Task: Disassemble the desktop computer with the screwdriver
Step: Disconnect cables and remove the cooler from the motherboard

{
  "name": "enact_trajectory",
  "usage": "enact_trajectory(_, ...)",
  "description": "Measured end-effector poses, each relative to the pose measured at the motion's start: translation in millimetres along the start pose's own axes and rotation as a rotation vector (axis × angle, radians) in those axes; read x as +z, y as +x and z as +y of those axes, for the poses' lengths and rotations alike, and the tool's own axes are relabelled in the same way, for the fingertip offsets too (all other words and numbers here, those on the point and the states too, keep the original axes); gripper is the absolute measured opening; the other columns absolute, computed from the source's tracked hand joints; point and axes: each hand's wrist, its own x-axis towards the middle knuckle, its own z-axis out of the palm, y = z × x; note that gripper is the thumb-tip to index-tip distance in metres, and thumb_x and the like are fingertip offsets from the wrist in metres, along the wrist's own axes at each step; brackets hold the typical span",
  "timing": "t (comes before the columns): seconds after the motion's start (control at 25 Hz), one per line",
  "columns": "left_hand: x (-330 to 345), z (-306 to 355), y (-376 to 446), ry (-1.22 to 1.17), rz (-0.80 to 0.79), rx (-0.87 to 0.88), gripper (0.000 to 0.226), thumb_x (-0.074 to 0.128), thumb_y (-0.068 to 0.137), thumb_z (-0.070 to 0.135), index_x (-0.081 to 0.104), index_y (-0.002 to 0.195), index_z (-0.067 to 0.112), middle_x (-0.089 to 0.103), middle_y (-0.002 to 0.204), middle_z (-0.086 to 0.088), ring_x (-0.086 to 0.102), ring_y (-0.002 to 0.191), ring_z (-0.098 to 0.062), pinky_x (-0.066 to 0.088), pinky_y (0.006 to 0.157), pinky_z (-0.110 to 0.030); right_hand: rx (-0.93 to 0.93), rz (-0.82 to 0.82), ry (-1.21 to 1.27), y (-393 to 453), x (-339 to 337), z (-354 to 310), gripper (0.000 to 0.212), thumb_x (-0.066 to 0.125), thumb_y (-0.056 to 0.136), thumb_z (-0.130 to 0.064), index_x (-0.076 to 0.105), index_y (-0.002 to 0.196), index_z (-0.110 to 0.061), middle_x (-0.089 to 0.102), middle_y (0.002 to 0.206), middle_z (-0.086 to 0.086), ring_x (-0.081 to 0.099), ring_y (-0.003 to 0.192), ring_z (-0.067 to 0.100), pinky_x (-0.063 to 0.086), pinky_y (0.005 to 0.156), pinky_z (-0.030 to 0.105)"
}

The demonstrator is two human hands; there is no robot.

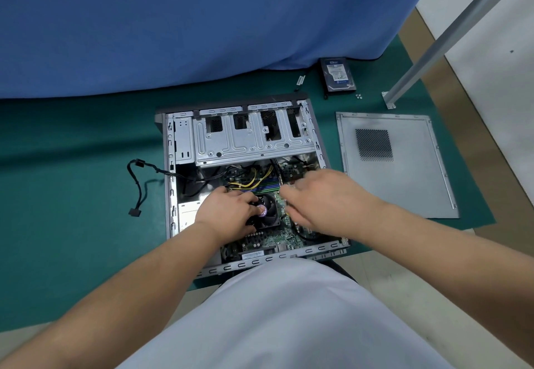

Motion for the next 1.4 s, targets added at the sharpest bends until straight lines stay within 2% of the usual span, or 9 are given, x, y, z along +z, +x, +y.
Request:
enact_trajectory(0.12, -0.8, 0.4, 0.1, 0.002, 0.004, 0.002, 0.055, 0.051, 0.093, 0.068, 0.05, 0.144, 0.048, 0.049, 0.148, 0.015, 0.053, 0.133, -0.015, 0.041, 0.096, -0.04, -0.125, -0.007, 0.051, -0.6, -4.2, 3.0, 0.025, 0.044, 0.096, -0.039, 0.055, 0.108, -0.02, 0.061, 0.09, 0.0, 0.053, 0.092, 0.026, 0.042, 0.081, 0.041)
enact_trajectory(0.32, -1.0, 0.7, 0.6, 0.004, 0.008, -0.001, 0.056, 0.05, 0.094, 0.067, 0.047, 0.147, 0.048, 0.047, 0.15, 0.015, 0.051, 0.135, -0.015, 0.041, 0.1, -0.04, 0.328, 0.04, -0.037, 3.6, 3.0, -5.8, 0.055, 0.015, 0.101, -0.068, 0.046, 0.101, -0.022, 0.05, 0.059, -0.003, 0.063, 0.06, 0.027, 0.035, 0.052, 0.028)
enact_trajectory(0.48, -2.4, 0.8, -0.1, -0.002, 0.015, 0.003, 0.054, 0.051, 0.093, 0.068, 0.05, 0.144, 0.049, 0.048, 0.147, 0.015, 0.052, 0.133, -0.015, 0.041, 0.097, -0.039, -0.141, -0.018, 0.087, 0.6, -0.3, 1.4, 0.034, 0.04, 0.102, -0.047, 0.051, 0.121, -0.022, 0.06, 0.098, -0.001, 0.058, 0.09, 0.023, 0.047, 0.075, 0.039)
enact_trajectory(0.56, -2.3, 0.8, -0.6, -0.008, 0.02, 0.005, 0.054, 0.051, 0.093, 0.067, 0.051, 0.143, 0.048, 0.048, 0.147, 0.016, 0.052, 0.133, -0.015, 0.041, 0.097, -0.039, -0.179, -0.023, 0.114, 0.4, -1.7, 0.3, 0.031, 0.046, 0.098, -0.045, 0.054, 0.117, -0.022, 0.056, 0.102, 0.0, 0.053, 0.093, 0.023, 0.043, 0.078, 0.039)
enact_trajectory(0.72, -2.7, 0.1, -0.3, 0.0, 0.017, 0.0, 0.053, 0.052, 0.093, 0.067, 0.051, 0.143, 0.048, 0.05, 0.144, 0.015, 0.053, 0.132, -0.015, 0.041, 0.096, -0.04, 0.257, 0.08, 0.003, 2.1, 1.8, -13.2, 0.057, 0.023, 0.099, -0.071, 0.053, 0.094, -0.022, 0.06, 0.062, 0.0, 0.064, 0.06, 0.027, 0.034, 0.051, 0.028)
enact_trajectory(0.8, -2.4, 0.4, -0.1, 0.0, 0.014, -0.001, 0.054, 0.052, 0.093, 0.067, 0.05, 0.144, 0.048, 0.051, 0.144, 0.015, 0.053, 0.132, -0.015, 0.041, 0.096, -0.04, 0.317, 0.118, -0.046, 2.1, 2.6, -12.0, 0.053, 0.027, 0.102, -0.066, 0.054, 0.092, -0.022, 0.06, 0.056, 0.0, 0.064, 0.053, 0.027, 0.029, 0.049, 0.025)
enact_trajectory(1.0, -2.1, 0.5, -0.7, -0.001, 0.012, 0.006, 0.053, 0.052, 0.092, 0.067, 0.051, 0.143, 0.049, 0.051, 0.144, 0.015, 0.054, 0.131, -0.015, 0.041, 0.094, -0.039, -0.159, -0.004, 0.041, 2.7, -5.6, -1.4, 0.031, 0.042, 0.093, -0.042, 0.056, 0.11, -0.02, 0.063, 0.088, 0.0, 0.058, 0.085, 0.026, 0.046, 0.072, 0.039)
enact_trajectory(1.24, -1.4, 0.8, -0.8, 0.009, 0.003, 0.003, 0.054, 0.051, 0.092, 0.066, 0.05, 0.143, 0.049, 0.052, 0.143, 0.014, 0.055, 0.129, -0.016, 0.041, 0.092, -0.039, 0.333, 0.033, -0.081, 5.5, -0.7, -3.8, 0.053, 0.016, 0.103, -0.063, 0.048, 0.103, -0.021, 0.045, 0.053, -0.003, 0.06, 0.056, 0.027, 0.024, 0.047, 0.026)
enact_trajectory(1.4, -1.0, 0.1, -0.2, 0.007, -0.001, -0.005, 0.053, 0.051, 0.092, 0.066, 0.052, 0.142, 0.048, 0.053, 0.141, 0.014, 0.055, 0.128, -0.016, 0.042, 0.094, -0.039, -0.095, 0.042, 0.044, -0.6, -1.3, 2.0, 0.027, 0.037, 0.1, -0.038, 0.054, 0.106, -0.018, 0.06, 0.086, 0.003, 0.058, 0.081, 0.027, 0.048, 0.07, 0.04)
